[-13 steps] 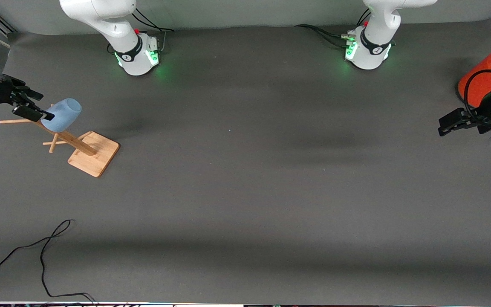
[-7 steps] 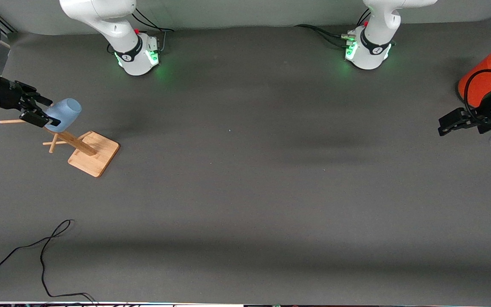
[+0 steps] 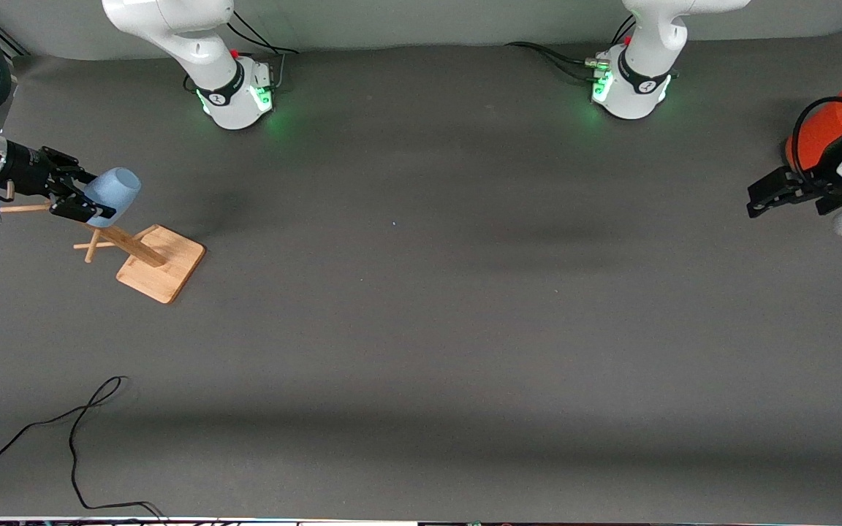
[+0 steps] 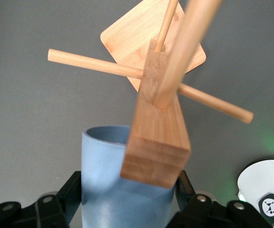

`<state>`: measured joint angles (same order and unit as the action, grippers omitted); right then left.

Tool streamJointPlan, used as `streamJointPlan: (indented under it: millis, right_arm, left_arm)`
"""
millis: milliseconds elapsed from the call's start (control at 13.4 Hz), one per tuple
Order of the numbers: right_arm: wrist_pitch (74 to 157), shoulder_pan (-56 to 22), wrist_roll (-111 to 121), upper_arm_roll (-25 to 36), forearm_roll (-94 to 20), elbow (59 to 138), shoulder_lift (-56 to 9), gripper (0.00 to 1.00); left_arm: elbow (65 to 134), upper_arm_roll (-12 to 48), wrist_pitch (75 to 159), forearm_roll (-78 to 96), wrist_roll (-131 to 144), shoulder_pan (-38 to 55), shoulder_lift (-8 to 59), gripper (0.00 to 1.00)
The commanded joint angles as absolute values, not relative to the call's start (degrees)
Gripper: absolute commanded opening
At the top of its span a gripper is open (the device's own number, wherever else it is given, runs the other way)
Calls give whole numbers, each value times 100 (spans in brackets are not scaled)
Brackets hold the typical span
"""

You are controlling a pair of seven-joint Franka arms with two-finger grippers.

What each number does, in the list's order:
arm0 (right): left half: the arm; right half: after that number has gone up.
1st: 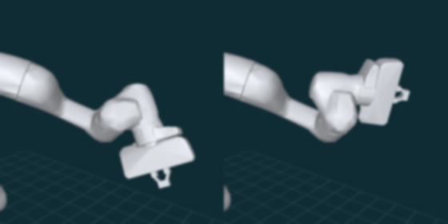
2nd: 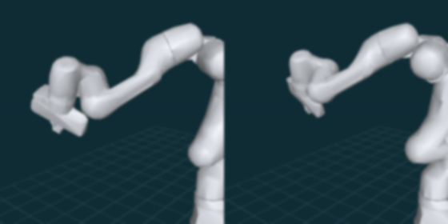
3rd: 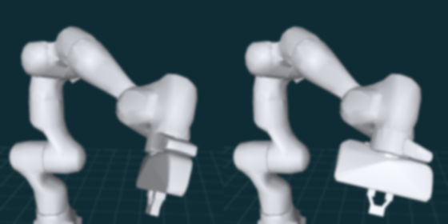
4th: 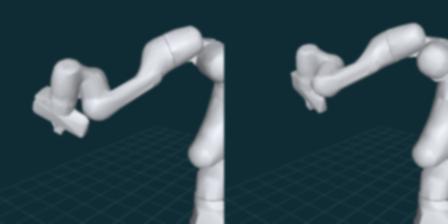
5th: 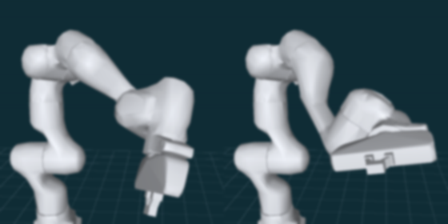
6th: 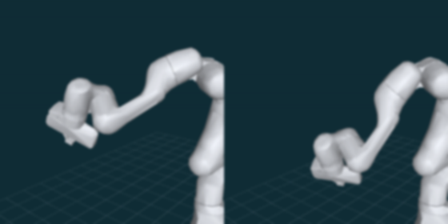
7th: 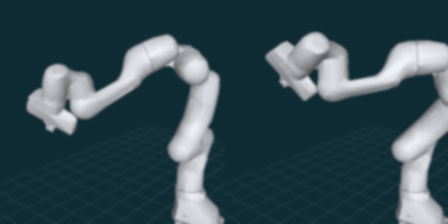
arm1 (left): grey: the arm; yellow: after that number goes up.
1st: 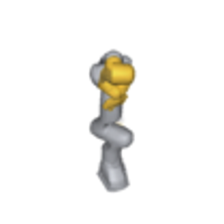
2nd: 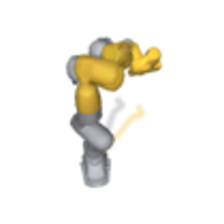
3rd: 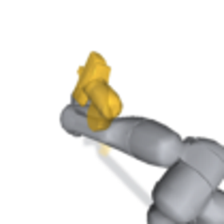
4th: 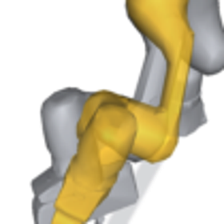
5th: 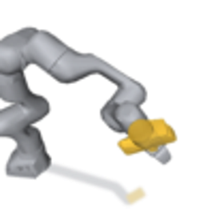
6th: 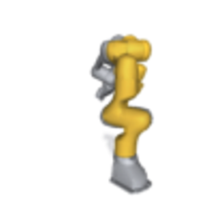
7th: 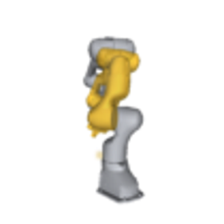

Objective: Rotate and upright cup with both arms
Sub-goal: 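Grasp the blue cup and pull it off the stand's peg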

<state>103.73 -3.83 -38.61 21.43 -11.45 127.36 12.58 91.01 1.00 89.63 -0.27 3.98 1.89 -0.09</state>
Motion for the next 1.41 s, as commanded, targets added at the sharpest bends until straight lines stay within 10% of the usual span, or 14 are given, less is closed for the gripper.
streamJointPlan:
  millis: [0,819,1340]
  right_arm:
    - [10415,-387,-3990,2145,-1230,12709,1248,55]
    - [9554,-448,-5157,1618,-1898,11980,1520,55]
    - [10149,-457,-6667,-67,-2926,11602,1345,55]
  left_arm:
    - [9298,62,8938,9,483,255,-228,100]
    - [9466,97,8974,18,668,290,-299,100]
    - [9457,97,8947,18,659,290,-264,100]
